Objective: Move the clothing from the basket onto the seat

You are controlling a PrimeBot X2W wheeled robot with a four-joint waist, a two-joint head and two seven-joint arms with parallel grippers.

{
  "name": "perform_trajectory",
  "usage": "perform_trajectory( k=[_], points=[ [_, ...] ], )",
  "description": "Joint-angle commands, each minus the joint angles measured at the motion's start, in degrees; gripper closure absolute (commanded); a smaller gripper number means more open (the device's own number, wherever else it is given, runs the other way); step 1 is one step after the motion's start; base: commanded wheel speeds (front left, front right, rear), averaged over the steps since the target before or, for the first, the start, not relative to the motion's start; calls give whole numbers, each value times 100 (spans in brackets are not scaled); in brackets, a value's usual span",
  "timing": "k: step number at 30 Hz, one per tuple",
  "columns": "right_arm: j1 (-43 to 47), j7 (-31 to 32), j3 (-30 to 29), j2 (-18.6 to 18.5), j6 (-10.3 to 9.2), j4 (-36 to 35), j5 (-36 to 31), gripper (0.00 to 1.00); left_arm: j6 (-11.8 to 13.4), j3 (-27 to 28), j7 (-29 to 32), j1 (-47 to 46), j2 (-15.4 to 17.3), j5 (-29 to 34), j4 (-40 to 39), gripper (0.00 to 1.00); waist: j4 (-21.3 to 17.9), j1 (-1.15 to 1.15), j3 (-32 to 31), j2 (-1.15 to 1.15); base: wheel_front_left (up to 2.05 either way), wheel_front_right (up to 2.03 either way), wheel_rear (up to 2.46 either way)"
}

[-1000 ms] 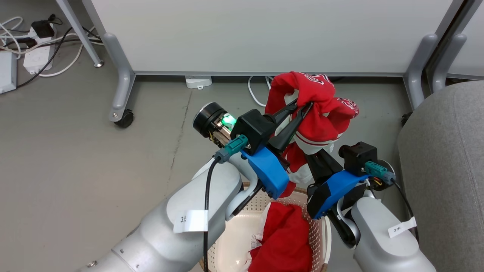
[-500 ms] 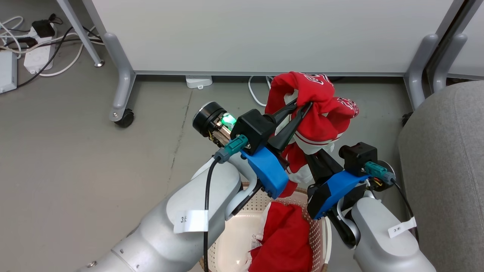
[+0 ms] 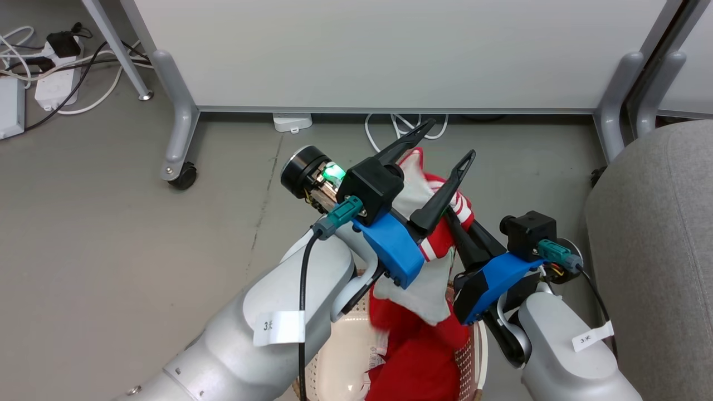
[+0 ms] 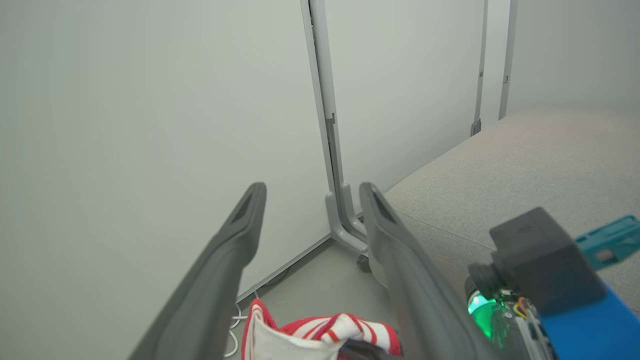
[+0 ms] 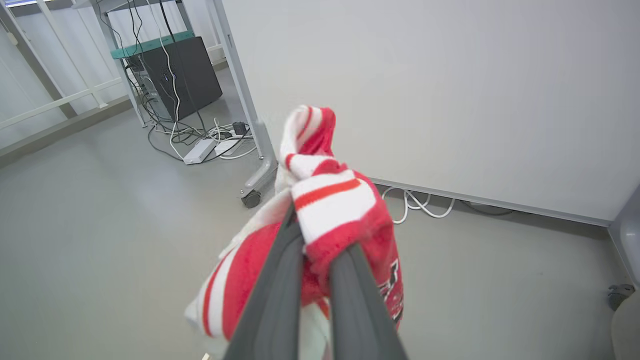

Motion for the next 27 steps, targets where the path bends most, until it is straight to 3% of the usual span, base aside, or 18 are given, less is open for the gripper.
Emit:
perform_trajectory(
  k=[1,15,27],
  points=[
    [44,-22,-17,-21,3,-7,-2,100,29,36,-27,53,-8,25,-10,0,-4,0,5,0,0,0,0],
    [21,-22,-94,-21,3,-98,-29,100,-11,155,-27,78,-7,138,34,0,-162,0,65,0,0,0,0],
    [-34,-23,-534,-21,3,-472,-361,100,-25,185,-27,60,87,245,1,0,-596,0,294,0,0,0,0]
  ],
)
